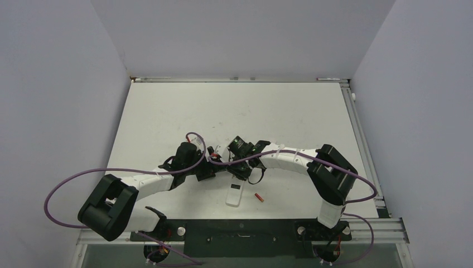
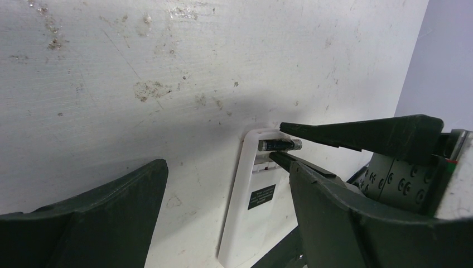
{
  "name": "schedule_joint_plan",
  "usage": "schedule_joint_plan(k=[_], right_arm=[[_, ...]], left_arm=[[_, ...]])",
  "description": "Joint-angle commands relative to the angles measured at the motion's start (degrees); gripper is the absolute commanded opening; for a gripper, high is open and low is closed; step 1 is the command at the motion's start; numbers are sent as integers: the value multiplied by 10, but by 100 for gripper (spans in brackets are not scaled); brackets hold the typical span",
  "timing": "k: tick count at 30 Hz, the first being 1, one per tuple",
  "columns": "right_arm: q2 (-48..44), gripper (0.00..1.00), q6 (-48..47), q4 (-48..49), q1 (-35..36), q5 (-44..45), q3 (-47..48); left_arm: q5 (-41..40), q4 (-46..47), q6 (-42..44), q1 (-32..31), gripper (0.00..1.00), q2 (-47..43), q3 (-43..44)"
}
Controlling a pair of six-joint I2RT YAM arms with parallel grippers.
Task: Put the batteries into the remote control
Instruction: Load the battery into the remote control.
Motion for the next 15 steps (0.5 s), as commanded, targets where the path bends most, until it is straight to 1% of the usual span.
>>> schedule_joint_plan(k=[1,10,13,15], right_arm=[[3,26,-2,16,0,-12,22],[7,11,-2,17,0,-20,22],[6,12,-2,18,0,-20,22],[5,16,-1,19,1,-18,21]], left_arm=[[-8,-24,11,2,79,12,-12],[-8,-23,11,2,79,11,-14],[-7,-23,11,2,79,11,-14],[-8,-22,10,2,79,11,-14]])
